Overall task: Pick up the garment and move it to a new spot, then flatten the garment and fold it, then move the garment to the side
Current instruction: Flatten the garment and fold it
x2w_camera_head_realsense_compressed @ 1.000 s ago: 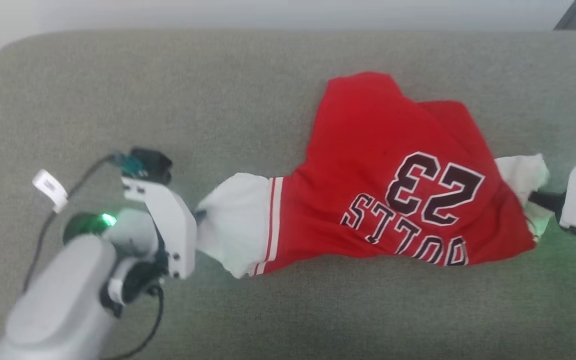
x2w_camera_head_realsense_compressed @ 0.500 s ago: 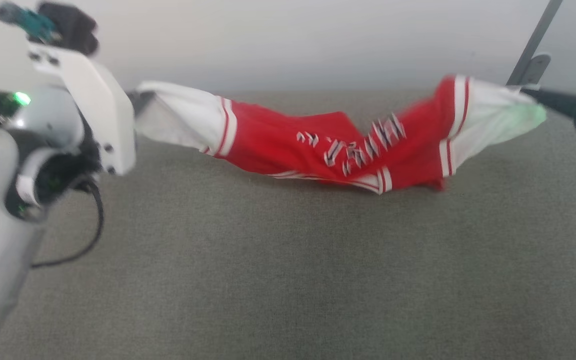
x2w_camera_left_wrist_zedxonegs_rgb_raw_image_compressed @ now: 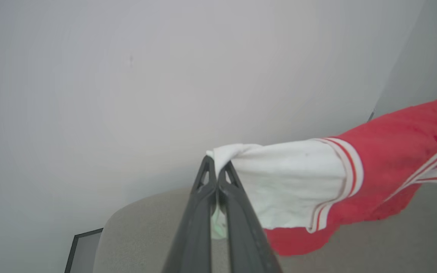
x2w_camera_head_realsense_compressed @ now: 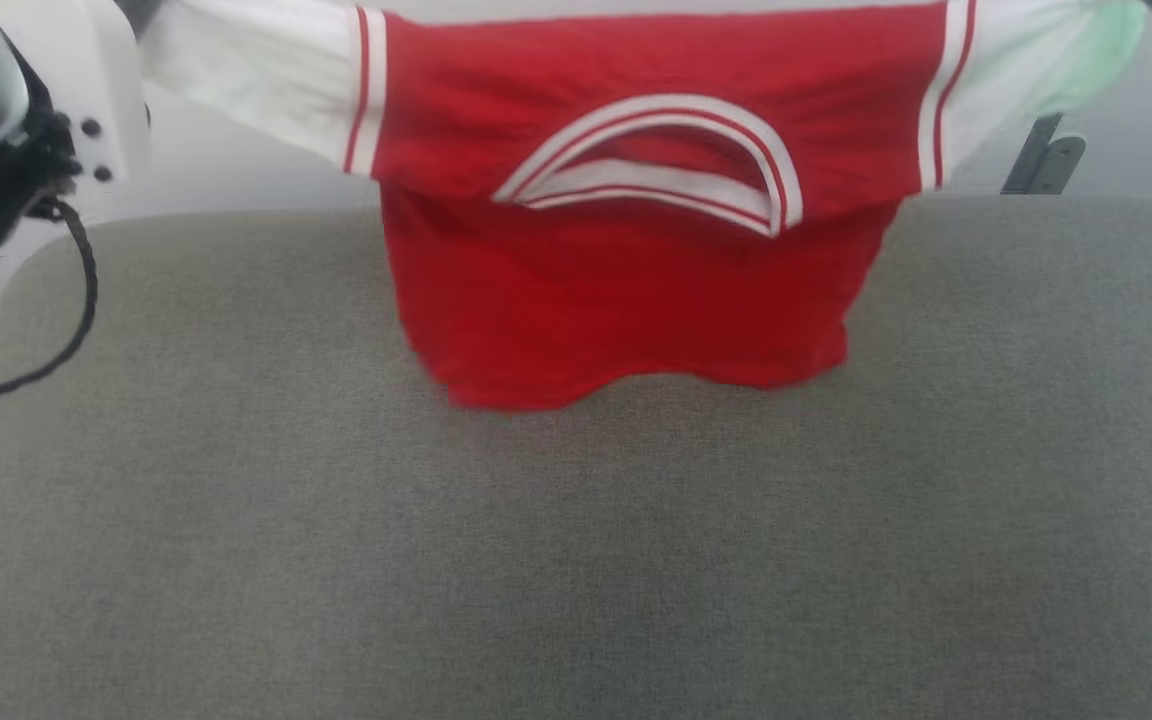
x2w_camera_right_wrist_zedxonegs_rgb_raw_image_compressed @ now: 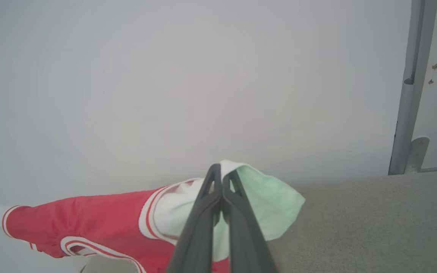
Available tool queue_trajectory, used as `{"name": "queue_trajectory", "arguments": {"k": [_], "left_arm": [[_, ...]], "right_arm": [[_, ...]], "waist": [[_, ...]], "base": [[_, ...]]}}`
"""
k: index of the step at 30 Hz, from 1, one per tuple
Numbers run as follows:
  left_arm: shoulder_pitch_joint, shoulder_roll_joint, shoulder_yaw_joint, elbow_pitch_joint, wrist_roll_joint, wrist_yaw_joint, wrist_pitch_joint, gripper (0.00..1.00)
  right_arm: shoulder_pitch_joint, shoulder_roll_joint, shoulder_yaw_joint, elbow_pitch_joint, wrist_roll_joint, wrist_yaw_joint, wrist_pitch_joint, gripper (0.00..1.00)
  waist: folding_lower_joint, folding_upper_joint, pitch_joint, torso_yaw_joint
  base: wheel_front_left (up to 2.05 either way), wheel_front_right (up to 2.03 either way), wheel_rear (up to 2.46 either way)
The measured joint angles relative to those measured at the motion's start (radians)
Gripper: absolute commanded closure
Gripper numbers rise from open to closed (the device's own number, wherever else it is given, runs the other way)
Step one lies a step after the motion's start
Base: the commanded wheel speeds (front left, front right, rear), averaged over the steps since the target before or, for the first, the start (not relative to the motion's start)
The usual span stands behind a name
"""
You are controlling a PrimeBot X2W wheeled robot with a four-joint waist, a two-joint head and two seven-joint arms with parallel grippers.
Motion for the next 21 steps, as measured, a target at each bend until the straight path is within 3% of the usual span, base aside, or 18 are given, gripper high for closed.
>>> {"name": "queue_trajectory", "arguments": {"k": [13, 21], "left_arm": [[-0.136, -0.029, -0.022, 0.100, 0.071, -0.031, -0.113, 1.00], [-0.216, -0.074, -0.037, 0.195, 0.098, -0.049, -0.179, 1.00]], "right_arm": [[-0.072, 0.050, 0.124, -0.110, -0.073, 0.000, -0.115, 1.00], [-0.133, 0.075, 0.214, -0.097, -0.077, 0.000, -0.176, 1.00]], "waist": [[0.0000, 0.0000, -0.005, -0.010], [0.0000, 0.0000, 0.020, -0.009]], "base": [[0.00, 0.00, 0.00], [0.00, 0.00, 0.00]]}}
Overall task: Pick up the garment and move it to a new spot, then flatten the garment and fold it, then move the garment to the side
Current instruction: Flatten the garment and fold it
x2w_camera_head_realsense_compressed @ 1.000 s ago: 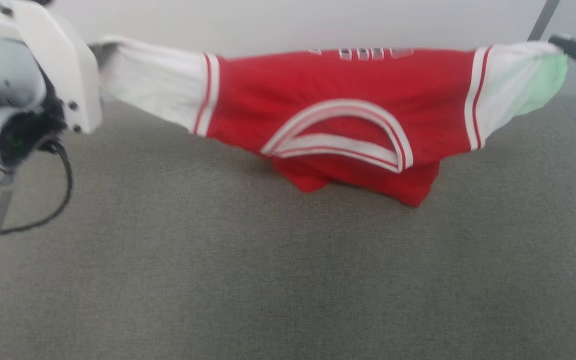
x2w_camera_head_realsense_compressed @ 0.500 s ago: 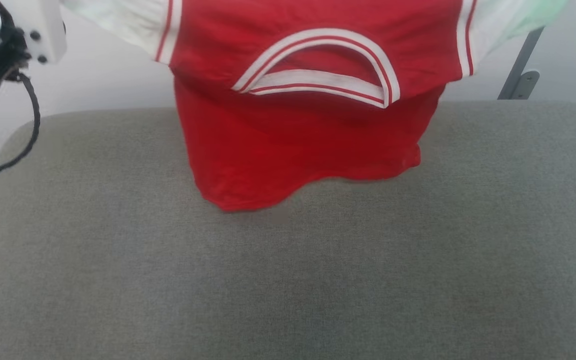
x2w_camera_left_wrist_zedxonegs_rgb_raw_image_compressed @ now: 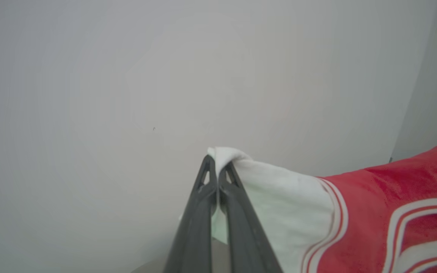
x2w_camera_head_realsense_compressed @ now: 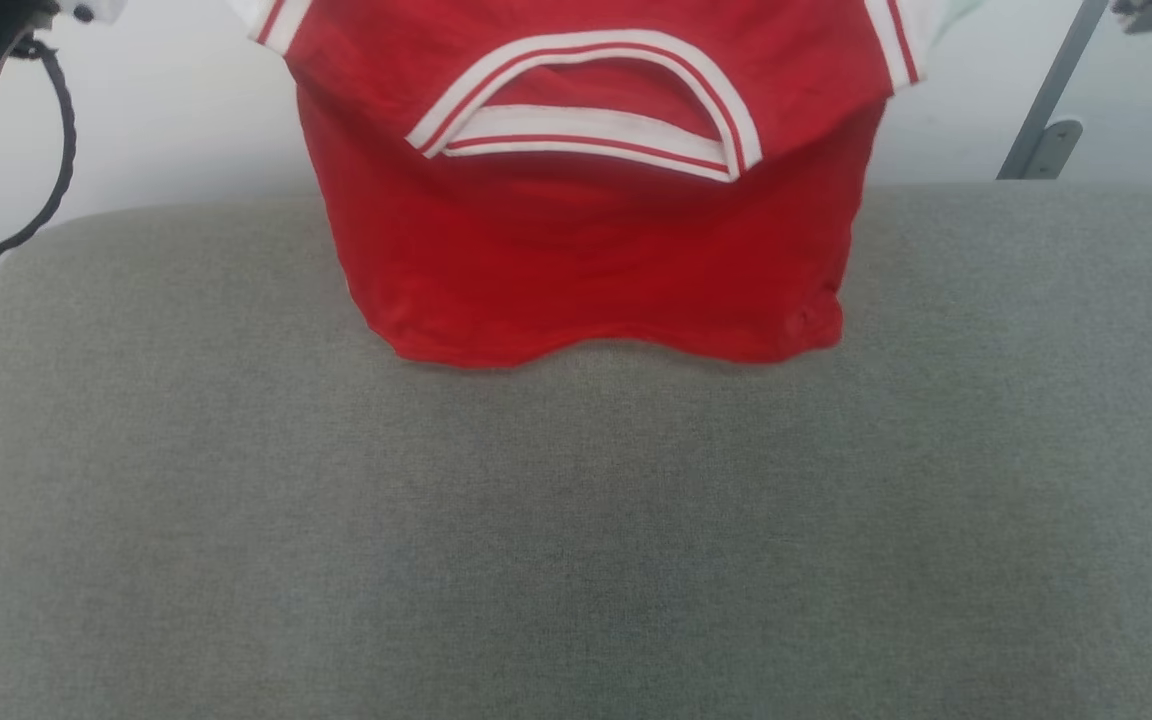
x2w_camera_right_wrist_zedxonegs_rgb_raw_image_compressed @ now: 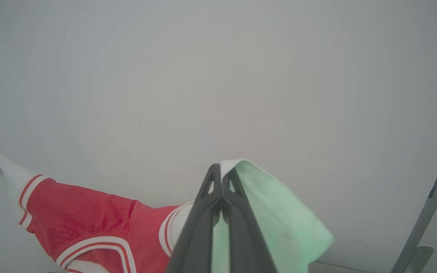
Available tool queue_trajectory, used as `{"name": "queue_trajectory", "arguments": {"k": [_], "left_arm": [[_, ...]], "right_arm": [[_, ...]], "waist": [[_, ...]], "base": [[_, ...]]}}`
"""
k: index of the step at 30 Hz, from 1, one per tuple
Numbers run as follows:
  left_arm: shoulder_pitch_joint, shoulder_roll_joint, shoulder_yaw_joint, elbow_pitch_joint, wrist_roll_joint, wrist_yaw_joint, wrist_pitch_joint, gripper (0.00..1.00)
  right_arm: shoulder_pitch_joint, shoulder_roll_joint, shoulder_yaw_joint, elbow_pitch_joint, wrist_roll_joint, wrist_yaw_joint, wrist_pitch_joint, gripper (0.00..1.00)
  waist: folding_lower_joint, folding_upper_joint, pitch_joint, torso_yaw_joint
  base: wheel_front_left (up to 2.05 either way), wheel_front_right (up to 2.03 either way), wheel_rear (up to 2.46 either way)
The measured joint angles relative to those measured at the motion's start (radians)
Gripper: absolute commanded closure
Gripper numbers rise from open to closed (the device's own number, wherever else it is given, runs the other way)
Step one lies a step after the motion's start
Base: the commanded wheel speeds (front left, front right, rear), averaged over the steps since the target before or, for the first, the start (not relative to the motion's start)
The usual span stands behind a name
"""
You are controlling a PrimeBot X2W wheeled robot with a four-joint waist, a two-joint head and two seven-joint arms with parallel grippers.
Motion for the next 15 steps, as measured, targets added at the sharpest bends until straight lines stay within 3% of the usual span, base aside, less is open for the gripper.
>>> {"name": "queue_trajectory", "arguments": {"k": [8, 15], "left_arm": [[-0.103, -0.045, -0.015, 0.093, 0.033, -0.008, -0.085, 1.00], [-0.240, -0.110, -0.008, 0.205, 0.076, 0.007, -0.258, 1.00]], "right_arm": [[-0.091, -0.002, 0.095, 0.060, -0.042, 0.000, -0.119, 1.00], [-0.221, -0.038, 0.210, 0.158, -0.120, 0.000, -0.363, 1.00]], "waist": [[0.0000, 0.0000, 0.056, 0.005], [0.0000, 0.0000, 0.172, 0.012]], "base": [[0.00, 0.00, 0.00], [0.00, 0.00, 0.00]]}}
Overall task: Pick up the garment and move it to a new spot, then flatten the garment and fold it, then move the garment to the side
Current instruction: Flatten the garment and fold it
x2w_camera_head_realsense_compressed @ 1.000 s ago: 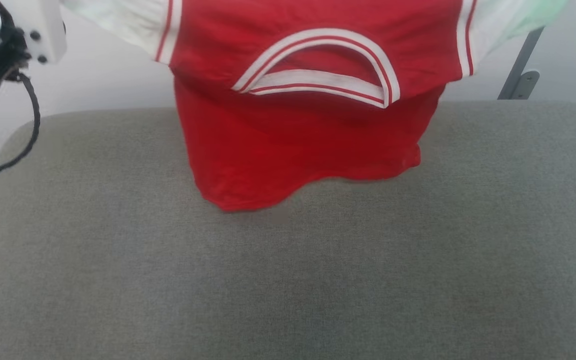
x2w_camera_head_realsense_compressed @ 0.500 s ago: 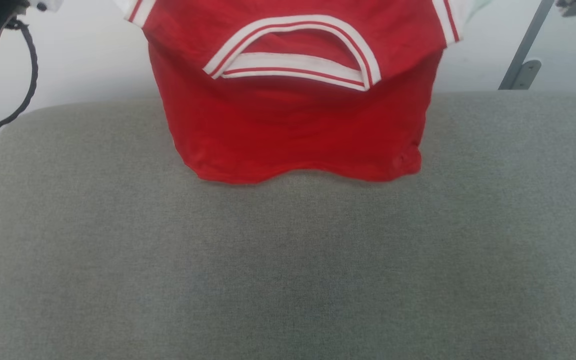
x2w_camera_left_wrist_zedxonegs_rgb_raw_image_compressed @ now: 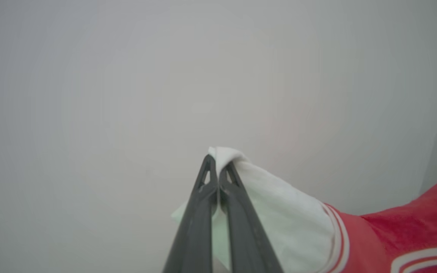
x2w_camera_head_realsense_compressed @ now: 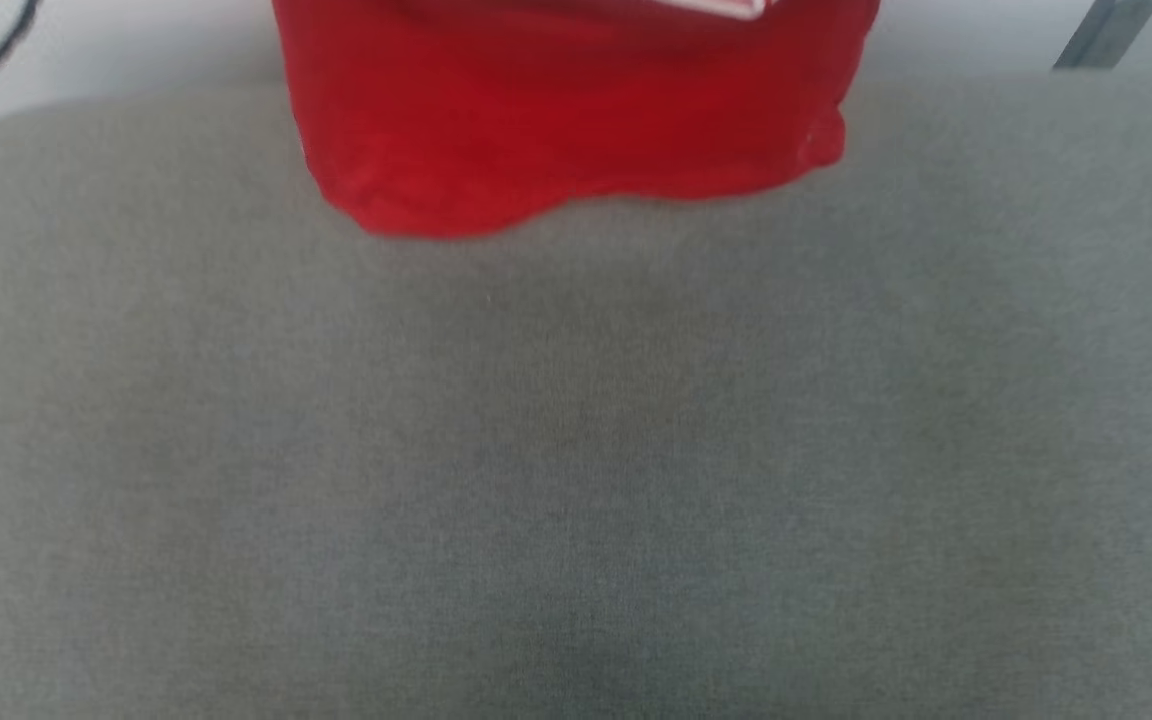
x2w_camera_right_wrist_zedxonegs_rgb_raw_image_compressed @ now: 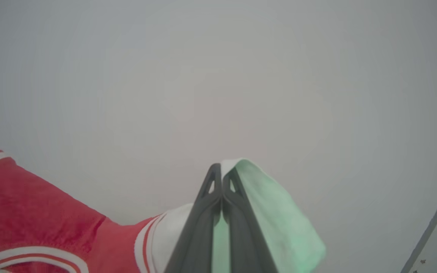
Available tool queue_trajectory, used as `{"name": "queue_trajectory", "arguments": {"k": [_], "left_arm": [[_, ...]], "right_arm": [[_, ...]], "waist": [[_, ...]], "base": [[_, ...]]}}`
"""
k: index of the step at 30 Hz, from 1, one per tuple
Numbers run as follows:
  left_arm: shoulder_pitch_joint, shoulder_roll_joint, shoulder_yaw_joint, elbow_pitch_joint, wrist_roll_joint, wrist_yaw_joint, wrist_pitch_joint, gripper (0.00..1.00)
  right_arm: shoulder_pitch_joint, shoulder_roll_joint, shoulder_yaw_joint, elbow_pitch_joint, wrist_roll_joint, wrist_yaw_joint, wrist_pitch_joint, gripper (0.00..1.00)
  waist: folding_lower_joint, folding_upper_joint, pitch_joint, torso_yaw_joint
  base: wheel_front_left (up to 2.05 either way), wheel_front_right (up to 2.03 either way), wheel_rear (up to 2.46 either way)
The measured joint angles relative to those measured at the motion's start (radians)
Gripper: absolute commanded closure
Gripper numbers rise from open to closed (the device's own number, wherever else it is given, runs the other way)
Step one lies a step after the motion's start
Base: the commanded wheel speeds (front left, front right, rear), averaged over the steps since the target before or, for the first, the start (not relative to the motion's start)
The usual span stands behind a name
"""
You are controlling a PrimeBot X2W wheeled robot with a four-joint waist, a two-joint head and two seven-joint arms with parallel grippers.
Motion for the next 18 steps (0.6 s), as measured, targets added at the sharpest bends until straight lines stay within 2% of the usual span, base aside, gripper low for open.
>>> {"name": "queue_trajectory", "arguments": {"k": [2, 3, 10, 13, 18], "left_arm": [[-0.043, -0.015, 0.000, 0.038, 0.017, 0.005, -0.067, 1.00], [-0.043, -0.015, 0.000, 0.038, 0.017, 0.005, -0.067, 1.00], [-0.189, -0.059, 0.007, 0.146, 0.071, 0.014, -0.322, 1.00], [-0.230, -0.074, 0.021, 0.181, 0.073, 0.016, -0.441, 1.00], [-0.206, -0.096, 0.003, 0.295, 0.067, -0.029, -0.473, 1.00]], "right_arm": [[-0.046, -0.007, 0.024, 0.040, -0.021, 0.000, -0.088, 1.00], [-0.046, -0.007, 0.024, 0.040, -0.021, 0.000, -0.088, 1.00], [-0.199, -0.031, 0.099, 0.179, -0.141, 0.000, -0.390, 1.00], [-0.238, -0.040, 0.120, 0.212, -0.201, 0.000, -0.430, 1.00], [-0.219, -0.030, 0.166, 0.275, -0.192, 0.000, -0.437, 1.00]], "waist": [[0.0000, 0.0000, 0.039, 0.003], [0.0000, 0.0000, 0.039, 0.003], [0.0000, 0.0000, 0.148, 0.018], [0.0000, 0.0000, 0.173, 0.029], [0.0000, 0.0000, 0.178, 0.047]], "base": [[0.00, 0.00, 0.00], [0.00, 0.00, 0.00], [0.00, 0.00, 0.00], [0.00, 0.00, 0.00], [0.00, 0.00, 0.00]]}}
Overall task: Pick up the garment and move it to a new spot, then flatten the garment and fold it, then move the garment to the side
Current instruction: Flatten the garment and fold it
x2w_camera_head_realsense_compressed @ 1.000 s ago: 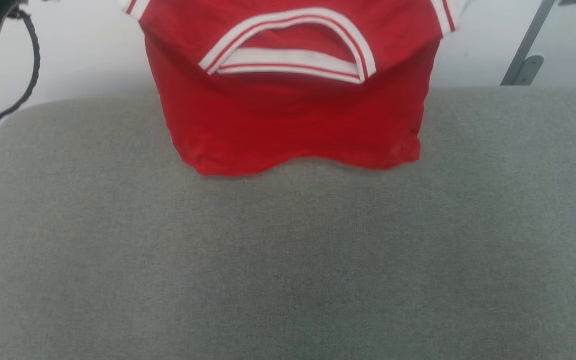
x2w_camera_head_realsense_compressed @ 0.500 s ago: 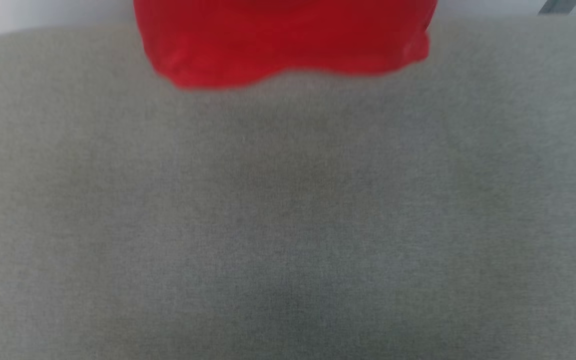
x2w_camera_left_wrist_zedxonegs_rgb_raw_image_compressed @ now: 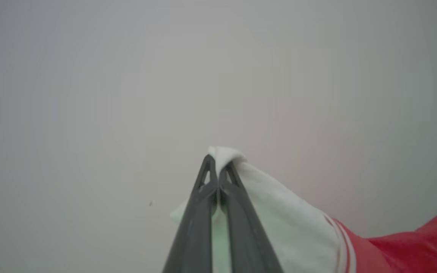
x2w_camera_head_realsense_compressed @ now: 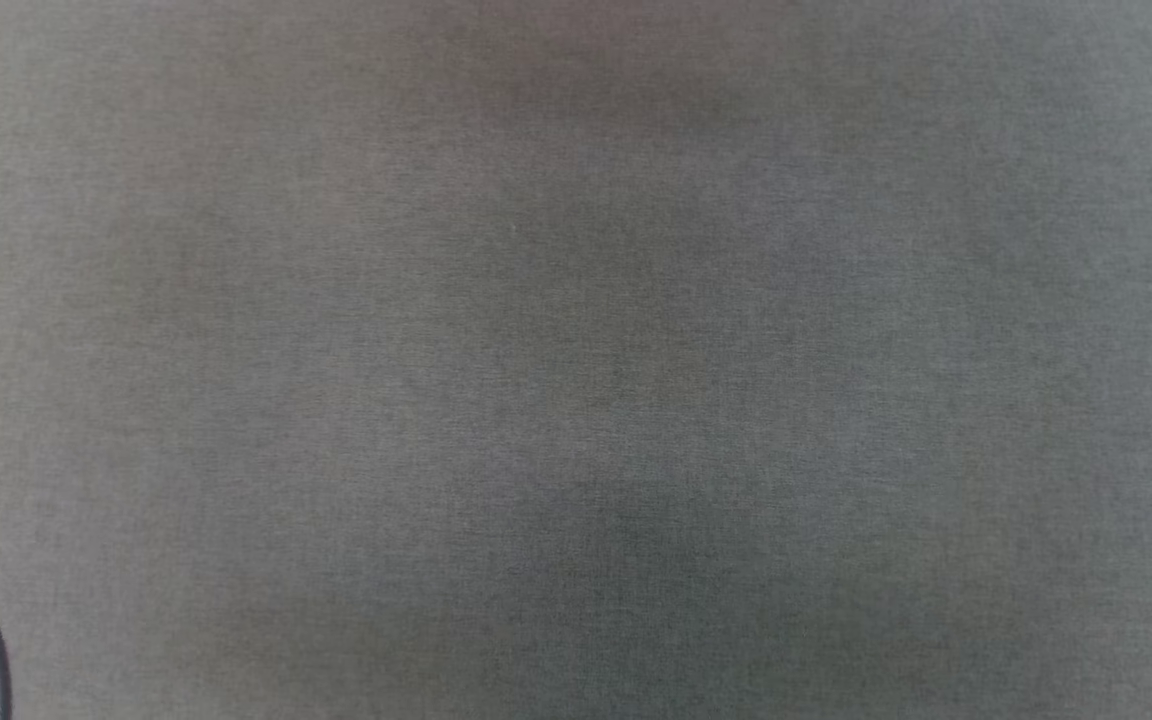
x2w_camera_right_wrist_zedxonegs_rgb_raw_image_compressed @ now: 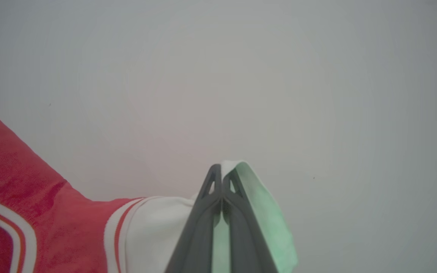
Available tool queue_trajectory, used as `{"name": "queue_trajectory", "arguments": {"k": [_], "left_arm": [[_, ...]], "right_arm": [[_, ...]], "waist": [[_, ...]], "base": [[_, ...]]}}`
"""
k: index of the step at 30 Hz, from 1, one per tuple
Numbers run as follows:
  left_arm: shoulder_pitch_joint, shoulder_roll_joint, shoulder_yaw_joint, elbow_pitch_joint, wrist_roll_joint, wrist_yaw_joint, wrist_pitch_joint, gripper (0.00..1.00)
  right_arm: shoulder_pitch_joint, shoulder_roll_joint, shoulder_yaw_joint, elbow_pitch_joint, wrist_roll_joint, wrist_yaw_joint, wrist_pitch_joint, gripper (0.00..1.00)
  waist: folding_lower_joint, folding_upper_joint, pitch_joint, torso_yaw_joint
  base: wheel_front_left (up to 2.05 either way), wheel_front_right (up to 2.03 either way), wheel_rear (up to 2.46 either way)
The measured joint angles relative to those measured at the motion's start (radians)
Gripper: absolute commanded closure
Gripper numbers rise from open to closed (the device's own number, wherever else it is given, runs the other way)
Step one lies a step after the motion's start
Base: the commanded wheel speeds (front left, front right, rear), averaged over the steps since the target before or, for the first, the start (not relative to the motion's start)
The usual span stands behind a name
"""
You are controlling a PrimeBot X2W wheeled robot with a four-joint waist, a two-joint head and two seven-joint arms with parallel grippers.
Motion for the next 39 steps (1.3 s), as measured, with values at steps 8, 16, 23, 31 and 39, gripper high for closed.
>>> {"name": "queue_trajectory", "arguments": {"k": [8, 16, 23, 31, 39], "left_arm": [[0.149, -0.020, -0.033, 0.175, -0.025, -0.046, 0.074, 1.00], [0.334, -0.038, -0.065, 0.279, -0.062, -0.078, 0.253, 1.00], [0.517, -0.026, -0.086, 0.289, -0.092, -0.096, 0.383, 1.00], [0.729, 0.033, -0.077, 0.140, -0.141, -0.095, 0.461, 1.00], [1.059, 0.221, -0.010, -0.413, -0.218, 0.105, 0.694, 1.00]], "right_arm": [[0.198, -0.014, 0.133, -0.027, 0.256, 0.001, 0.142, 1.00], [0.453, -0.142, 0.218, -0.225, 0.512, 0.001, 0.350, 1.00], [0.676, -0.269, 0.250, -0.403, 0.649, 0.000, 0.491, 1.00], [0.907, -0.394, 0.221, -0.599, 0.751, 0.000, 0.639, 1.00], [1.100, -0.524, 0.129, -0.795, 0.810, 0.000, 0.799, 1.00]], "waist": [[0.0000, 0.0000, -0.032, 0.021], [0.0000, 0.0000, -0.089, 0.033], [0.0000, 0.0000, -0.142, 0.031], [0.0000, 0.0001, -0.181, 0.022], [0.0000, 0.0000, -0.196, 0.014]], "base": [[0.00, 0.00, 0.00], [0.00, 0.00, 0.00], [0.00, 0.00, 0.00], [0.00, 0.00, 0.00], [0.00, 0.00, 0.00]]}}
